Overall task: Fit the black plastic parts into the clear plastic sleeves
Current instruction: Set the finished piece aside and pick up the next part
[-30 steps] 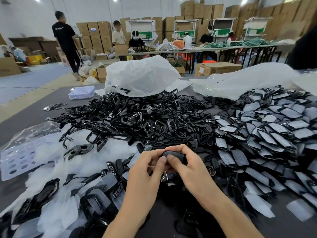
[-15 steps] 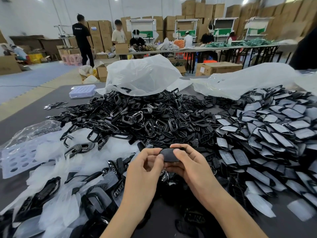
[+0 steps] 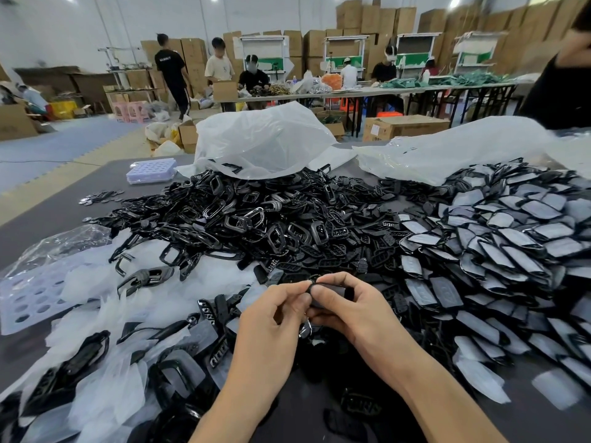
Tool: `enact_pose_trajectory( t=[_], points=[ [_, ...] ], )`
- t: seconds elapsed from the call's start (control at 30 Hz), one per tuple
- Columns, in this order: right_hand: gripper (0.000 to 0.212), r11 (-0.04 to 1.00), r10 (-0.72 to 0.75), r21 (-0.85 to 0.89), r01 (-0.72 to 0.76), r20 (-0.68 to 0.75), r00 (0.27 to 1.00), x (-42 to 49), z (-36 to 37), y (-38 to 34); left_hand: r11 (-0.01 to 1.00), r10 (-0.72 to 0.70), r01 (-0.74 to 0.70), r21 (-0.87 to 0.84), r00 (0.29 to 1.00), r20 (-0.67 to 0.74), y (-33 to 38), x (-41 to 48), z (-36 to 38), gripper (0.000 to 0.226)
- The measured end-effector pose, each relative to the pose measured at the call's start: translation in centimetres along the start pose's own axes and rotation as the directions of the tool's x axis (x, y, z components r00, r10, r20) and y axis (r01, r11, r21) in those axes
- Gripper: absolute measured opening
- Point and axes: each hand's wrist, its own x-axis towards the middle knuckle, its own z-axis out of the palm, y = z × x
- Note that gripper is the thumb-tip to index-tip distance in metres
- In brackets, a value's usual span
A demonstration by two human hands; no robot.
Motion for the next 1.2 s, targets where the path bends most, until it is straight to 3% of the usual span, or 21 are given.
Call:
enact_pose_trajectory(
  t=[0.17,0.3,0.53,0.6,0.7,0.83,0.93,1.1,1.2],
  points=[
    [0.038,0.999,-0.001,-0.033,0.001,0.000,1.000,-0.1,0.0,-0.1,0.997,0.059,-0.059,0.047,0.998,0.002,0.1,-0.2,-0.2,0.031],
    [0.014,0.998,0.010,-0.061,-0.008,0.041,0.999,-0.3,-0.1,-0.5,0.983,0.127,-0.130,0.132,0.991,0.034,0.1,-0.1,-0.2,0.037],
    [0.009,0.995,0.012,-0.095,-0.007,0.058,0.998,-0.2,0.1,-0.8,0.930,0.231,-0.237,0.281,0.971,0.055,0.2,-0.1,-0.2,0.038],
    [0.011,0.996,-0.017,-0.087,0.019,0.030,0.999,-0.2,0.3,-0.8,0.898,0.271,-0.272,0.346,0.961,0.051,0.5,-0.2,-0.2,0.032],
    [0.021,0.997,-0.038,-0.066,0.039,0.007,0.999,-0.2,0.4,-0.9,0.820,0.331,-0.368,0.439,0.930,0.162,0.3,-0.6,-0.4,0.022],
    [0.039,0.997,-0.062,-0.051,0.057,-0.105,0.992,-0.2,0.1,-0.9,0.714,0.363,-0.462,0.526,0.887,0.286,0.3,-0.8,-0.7,0.033],
    [0.028,0.998,-0.065,-0.020,0.063,-0.154,0.986,-0.1,0.1,-1.1,0.677,0.349,-0.508,0.532,0.858,0.376,0.6,-1.1,-0.1,0.034],
    [0.028,0.996,-0.063,0.049,0.075,-0.210,0.976,-0.1,0.2,-1.5,0.676,0.320,-0.560,0.479,0.809,0.494,0.5,-1.8,1.0,0.032],
    [0.030,0.995,-0.072,0.058,0.086,-0.217,0.974,0.0,0.2,-1.6,0.729,0.369,-0.544,0.415,0.824,0.431,0.6,-2.0,1.2,0.027]
  ],
)
